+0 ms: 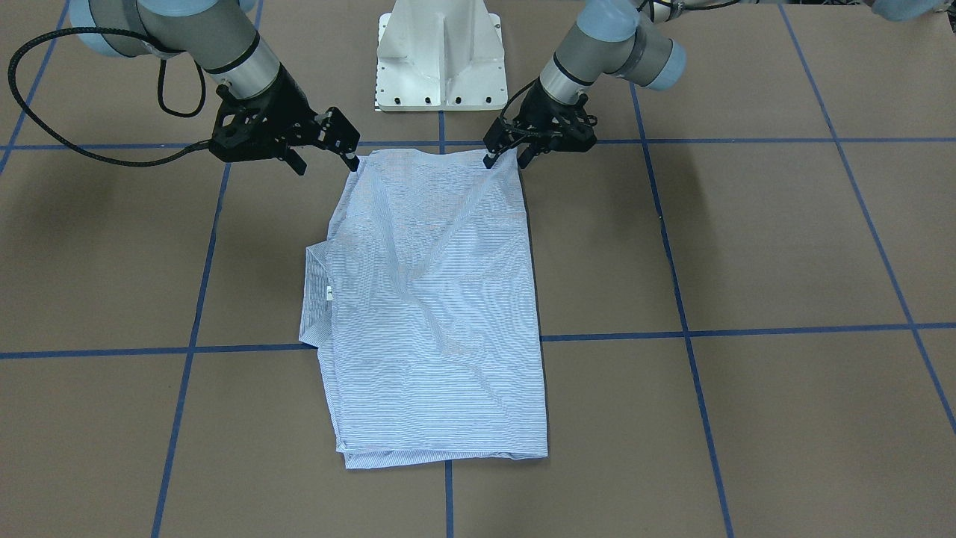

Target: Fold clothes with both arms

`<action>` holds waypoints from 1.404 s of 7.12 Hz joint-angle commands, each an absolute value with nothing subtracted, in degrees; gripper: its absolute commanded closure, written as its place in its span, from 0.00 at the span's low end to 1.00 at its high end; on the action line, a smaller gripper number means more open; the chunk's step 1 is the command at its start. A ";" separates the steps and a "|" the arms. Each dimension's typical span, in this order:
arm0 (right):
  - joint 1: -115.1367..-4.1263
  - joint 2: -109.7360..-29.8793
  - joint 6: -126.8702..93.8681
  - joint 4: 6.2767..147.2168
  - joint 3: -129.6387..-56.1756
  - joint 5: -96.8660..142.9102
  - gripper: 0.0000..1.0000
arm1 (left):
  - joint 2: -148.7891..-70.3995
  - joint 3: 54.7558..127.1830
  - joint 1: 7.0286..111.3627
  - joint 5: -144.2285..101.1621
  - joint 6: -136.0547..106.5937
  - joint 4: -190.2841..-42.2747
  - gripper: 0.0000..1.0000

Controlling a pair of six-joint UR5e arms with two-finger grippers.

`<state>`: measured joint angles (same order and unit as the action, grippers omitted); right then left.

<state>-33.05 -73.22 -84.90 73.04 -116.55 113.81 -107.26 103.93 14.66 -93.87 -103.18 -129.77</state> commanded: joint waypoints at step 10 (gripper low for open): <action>-33.13 -73.21 -84.90 73.12 -116.46 113.73 0.00 | -108.19 105.47 14.24 -93.96 -103.10 -122.52 0.34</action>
